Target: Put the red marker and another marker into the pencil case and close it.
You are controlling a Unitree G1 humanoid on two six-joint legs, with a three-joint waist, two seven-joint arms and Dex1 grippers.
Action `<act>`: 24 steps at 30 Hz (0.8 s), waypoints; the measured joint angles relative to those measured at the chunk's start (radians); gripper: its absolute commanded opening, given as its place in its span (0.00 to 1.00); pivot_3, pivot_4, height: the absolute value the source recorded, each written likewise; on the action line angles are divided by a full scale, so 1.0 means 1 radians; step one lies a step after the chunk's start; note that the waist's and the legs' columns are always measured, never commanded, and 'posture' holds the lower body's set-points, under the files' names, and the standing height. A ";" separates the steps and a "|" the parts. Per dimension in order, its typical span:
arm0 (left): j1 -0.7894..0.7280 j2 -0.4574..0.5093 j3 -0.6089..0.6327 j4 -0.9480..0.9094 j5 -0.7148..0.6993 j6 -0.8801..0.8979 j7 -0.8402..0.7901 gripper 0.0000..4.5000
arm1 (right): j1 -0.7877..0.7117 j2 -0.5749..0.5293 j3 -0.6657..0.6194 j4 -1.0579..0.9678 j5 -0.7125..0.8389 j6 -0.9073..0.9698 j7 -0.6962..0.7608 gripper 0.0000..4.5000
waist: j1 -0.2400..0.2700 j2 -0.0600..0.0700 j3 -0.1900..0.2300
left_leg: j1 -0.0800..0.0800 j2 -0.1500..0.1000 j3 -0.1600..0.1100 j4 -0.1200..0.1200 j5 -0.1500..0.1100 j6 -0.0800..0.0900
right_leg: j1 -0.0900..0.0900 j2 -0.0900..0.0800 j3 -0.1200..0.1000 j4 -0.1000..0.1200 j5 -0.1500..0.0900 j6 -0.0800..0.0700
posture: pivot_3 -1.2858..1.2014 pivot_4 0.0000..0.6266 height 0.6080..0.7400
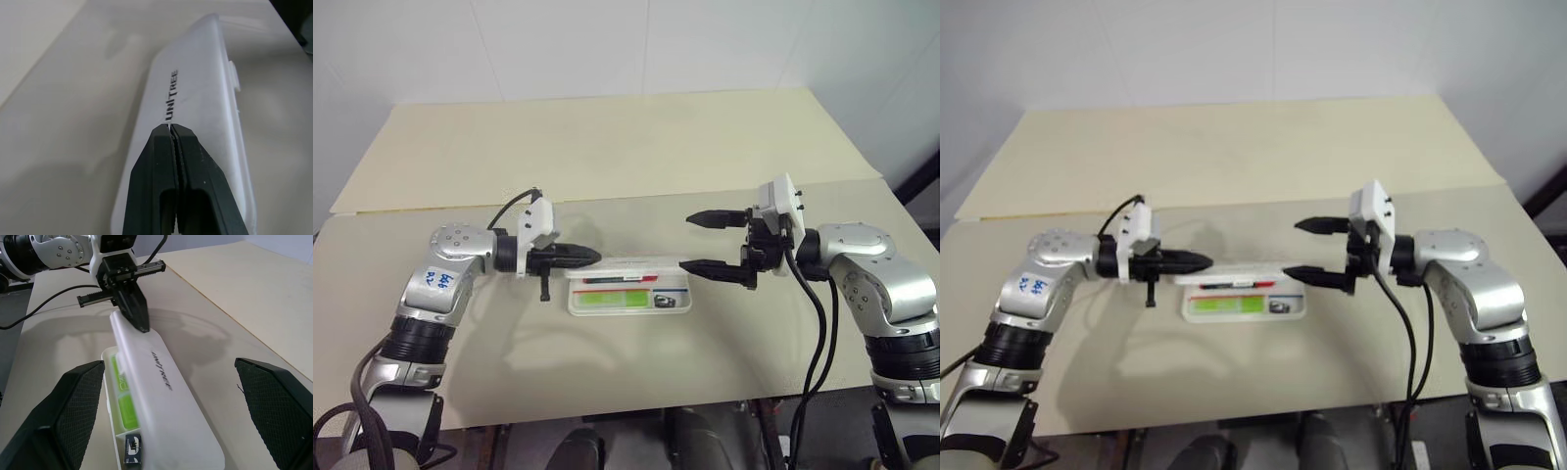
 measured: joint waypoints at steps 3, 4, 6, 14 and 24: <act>-0.003 0.017 -0.024 -0.002 0.004 0.001 -0.040 0.00 | 0.004 0.000 0.000 -0.001 0.000 0.000 -0.003 1.00 | 0.000 0.000 0.000 | 0.000 0.000 0.000 0.000 0.000 0.000 | 0.000 0.000 0.000 0.000 0.000 0.000 | 0.52 0.24 1.00; -0.004 0.025 -0.035 -0.003 0.010 0.001 -0.054 0.00 | 0.004 0.000 0.000 -0.002 0.000 0.000 -0.004 1.00 | 0.000 0.000 0.000 | 0.000 0.000 0.000 0.000 0.000 0.000 | 0.000 0.000 0.000 0.000 0.000 0.000 | 0.52 0.24 1.00; -0.005 0.034 -0.046 -0.003 0.018 -0.002 -0.074 0.00 | 0.005 0.001 0.000 -0.006 0.000 0.000 -0.007 1.00 | 0.000 0.000 0.000 | 0.000 0.000 0.000 0.000 0.000 0.000 | 0.000 0.000 0.000 0.000 0.000 0.000 | 0.52 0.24 1.00; -0.029 -0.003 -0.097 -0.003 0.067 -0.009 -0.064 0.00 | 0.024 0.007 0.000 -0.018 0.001 0.000 -0.027 1.00 | 0.003 0.000 0.000 | 0.000 0.000 0.000 0.000 0.000 0.000 | 0.000 0.000 0.000 0.000 0.000 0.000 | 0.52 0.24 1.00; -0.066 -0.031 -0.152 0.008 0.109 -0.029 -0.085 0.00 | 0.038 0.009 0.000 -0.045 0.008 0.000 -0.048 1.00 | 0.001 0.000 0.000 | 0.000 0.000 0.001 0.000 0.000 0.000 | 0.000 0.000 0.000 0.000 0.000 0.000 | 0.52 0.24 1.00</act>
